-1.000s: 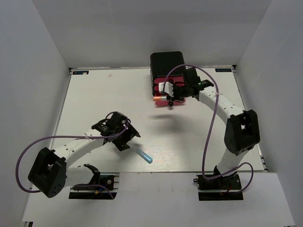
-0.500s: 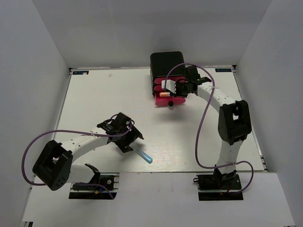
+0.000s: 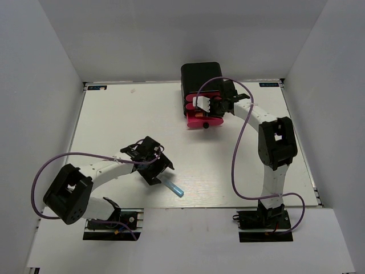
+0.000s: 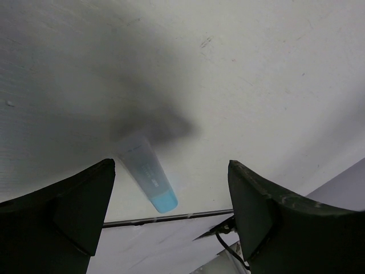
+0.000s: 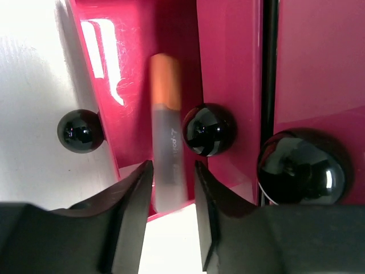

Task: Sort the stationery into containers
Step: Place the pen in the drawer.

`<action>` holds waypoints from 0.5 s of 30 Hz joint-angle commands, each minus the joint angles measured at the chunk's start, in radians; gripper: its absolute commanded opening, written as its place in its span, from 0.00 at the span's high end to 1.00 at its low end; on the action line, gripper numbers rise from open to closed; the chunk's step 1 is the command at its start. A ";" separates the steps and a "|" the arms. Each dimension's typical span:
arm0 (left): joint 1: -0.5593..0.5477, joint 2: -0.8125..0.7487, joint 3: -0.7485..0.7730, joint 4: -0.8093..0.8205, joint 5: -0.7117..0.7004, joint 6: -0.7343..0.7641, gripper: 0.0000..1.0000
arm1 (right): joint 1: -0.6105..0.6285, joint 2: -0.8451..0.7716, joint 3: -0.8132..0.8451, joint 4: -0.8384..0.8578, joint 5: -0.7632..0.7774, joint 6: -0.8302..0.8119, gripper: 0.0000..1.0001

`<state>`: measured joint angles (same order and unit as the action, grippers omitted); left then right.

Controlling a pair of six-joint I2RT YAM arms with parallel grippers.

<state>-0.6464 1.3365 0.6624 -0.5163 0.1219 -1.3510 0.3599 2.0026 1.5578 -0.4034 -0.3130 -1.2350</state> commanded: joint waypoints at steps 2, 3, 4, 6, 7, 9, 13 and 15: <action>-0.006 0.029 0.040 -0.017 0.016 -0.005 0.10 | -0.006 -0.050 0.016 0.003 -0.017 0.028 0.58; -0.006 0.038 0.040 -0.017 0.016 -0.005 0.10 | 0.011 -0.060 0.015 -0.003 -0.018 0.032 0.56; -0.006 0.038 0.049 -0.017 0.016 -0.005 0.10 | -0.002 -0.074 0.010 -0.003 -0.027 0.040 0.54; -0.015 0.050 0.058 -0.040 0.016 -0.005 0.10 | -0.004 -0.094 -0.013 0.000 -0.032 0.048 0.53; -0.015 0.067 0.072 -0.053 0.016 -0.005 0.10 | -0.006 -0.108 -0.016 -0.002 -0.038 0.055 0.53; -0.015 0.085 0.092 -0.086 0.016 -0.005 0.10 | -0.006 -0.130 -0.031 -0.003 -0.051 0.077 0.53; -0.036 0.121 0.128 -0.097 0.016 0.013 0.13 | -0.015 -0.209 -0.082 0.031 -0.084 0.124 0.53; -0.045 0.153 0.154 -0.122 0.016 0.013 0.15 | -0.019 -0.228 -0.114 0.057 -0.104 0.161 0.50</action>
<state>-0.6777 1.4677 0.7692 -0.5957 0.1284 -1.3457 0.3550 1.8400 1.4723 -0.3935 -0.3634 -1.1416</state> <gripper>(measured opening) 0.864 0.492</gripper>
